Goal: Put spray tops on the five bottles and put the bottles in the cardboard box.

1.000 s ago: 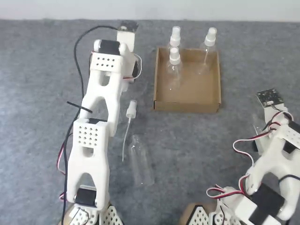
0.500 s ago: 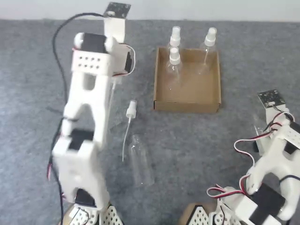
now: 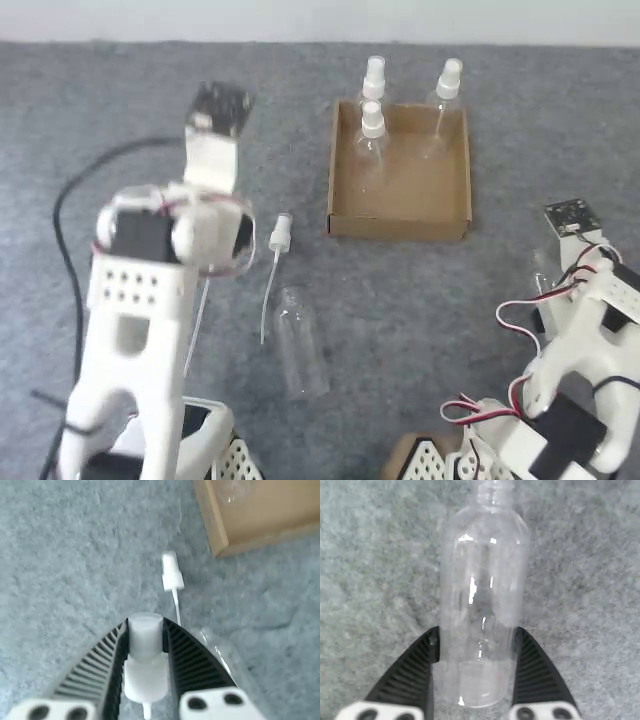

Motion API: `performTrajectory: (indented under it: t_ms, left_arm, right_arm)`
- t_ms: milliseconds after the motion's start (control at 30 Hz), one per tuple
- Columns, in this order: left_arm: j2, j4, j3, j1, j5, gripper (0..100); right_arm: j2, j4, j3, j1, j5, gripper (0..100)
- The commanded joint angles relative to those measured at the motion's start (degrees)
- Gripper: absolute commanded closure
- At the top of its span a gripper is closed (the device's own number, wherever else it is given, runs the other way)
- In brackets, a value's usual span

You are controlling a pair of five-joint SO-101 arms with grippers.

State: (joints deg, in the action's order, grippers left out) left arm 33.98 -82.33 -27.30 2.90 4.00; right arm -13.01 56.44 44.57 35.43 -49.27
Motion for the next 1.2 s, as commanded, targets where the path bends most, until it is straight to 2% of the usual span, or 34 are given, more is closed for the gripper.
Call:
performTrajectory:
  t_ms: [0, 133, 200, 300, 400, 533, 767, 933, 1167]
  left_arm:
    - [7.9, 8.3, -12.5, -0.2, 1.3, 99]
    - [12.1, 14.8, -22.8, -0.2, 1.1, 99]
    - [13.5, 17.2, -26.0, -0.2, 1.1, 99]
    - [14.2, 19.1, -29.0, -0.2, 1.3, 99]
    - [14.6, 20.2, -30.4, -0.2, 1.4, 99]
    - [14.6, 20.6, -30.9, -0.2, 1.4, 99]
    - [14.5, 20.8, -31.0, -0.2, 1.4, 99]
    - [14.3, 20.8, -31.0, -0.2, 1.4, 99]
    - [14.3, 20.8, -31.0, -0.2, 1.3, 99]
  right_arm:
    - [-0.6, 1.1, 1.0, -0.7, 0.4, 82.0]
    - [-0.8, 1.1, 0.1, -1.3, 0.4, 73.8]
    - [-0.8, 1.4, -2.1, -2.8, 0.4, 72.3]
    - [-0.8, 7.2, -6.8, -5.5, 0.9, 72.1]
    - [0.0, 12.5, -14.2, -9.5, 6.6, 72.0]
    - [0.0, 13.5, -23.0, -12.4, 11.9, 72.1]
    - [10.6, 16.8, -33.3, -11.8, 9.6, 72.3]
    - [21.6, 18.4, -42.1, -7.5, 9.3, 72.3]
    - [33.7, 19.6, -56.5, -0.7, 4.7, 72.3]
